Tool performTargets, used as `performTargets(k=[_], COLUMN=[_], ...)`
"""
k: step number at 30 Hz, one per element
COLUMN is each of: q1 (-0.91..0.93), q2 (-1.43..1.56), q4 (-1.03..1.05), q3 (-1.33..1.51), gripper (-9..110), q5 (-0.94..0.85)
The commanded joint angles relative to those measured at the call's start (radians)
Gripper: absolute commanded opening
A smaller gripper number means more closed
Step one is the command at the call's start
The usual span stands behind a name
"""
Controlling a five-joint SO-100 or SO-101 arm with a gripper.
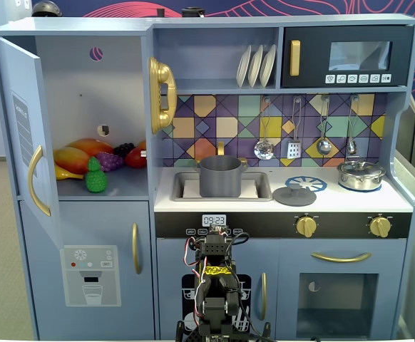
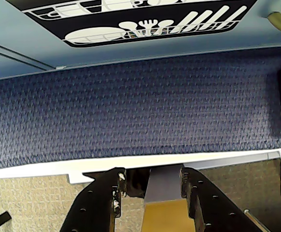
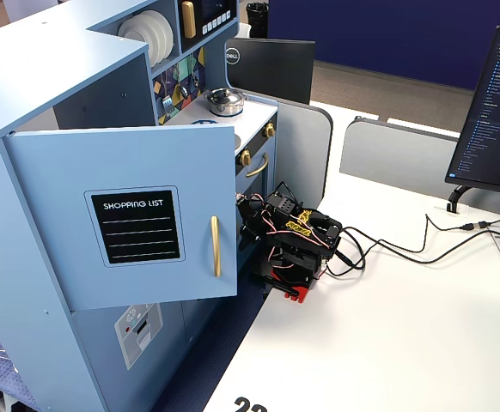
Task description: Pick up the green pineapple from the left cabinet and place it in the gray recipient
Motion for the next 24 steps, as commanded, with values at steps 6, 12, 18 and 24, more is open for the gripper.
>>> performTargets(k=[6,12,18,24], q1=[0.115,0.103,-0.192,-0.66], q2=[-0.008,-0.008,-0.009,-0.005], q4=[0.173,0.173,0.018,-0.746], q3=[-0.002,-0.002,-0.002,-0.002], gripper=[2,0,0,0], q5=[-0.002,-0.011,-0.037,0.083])
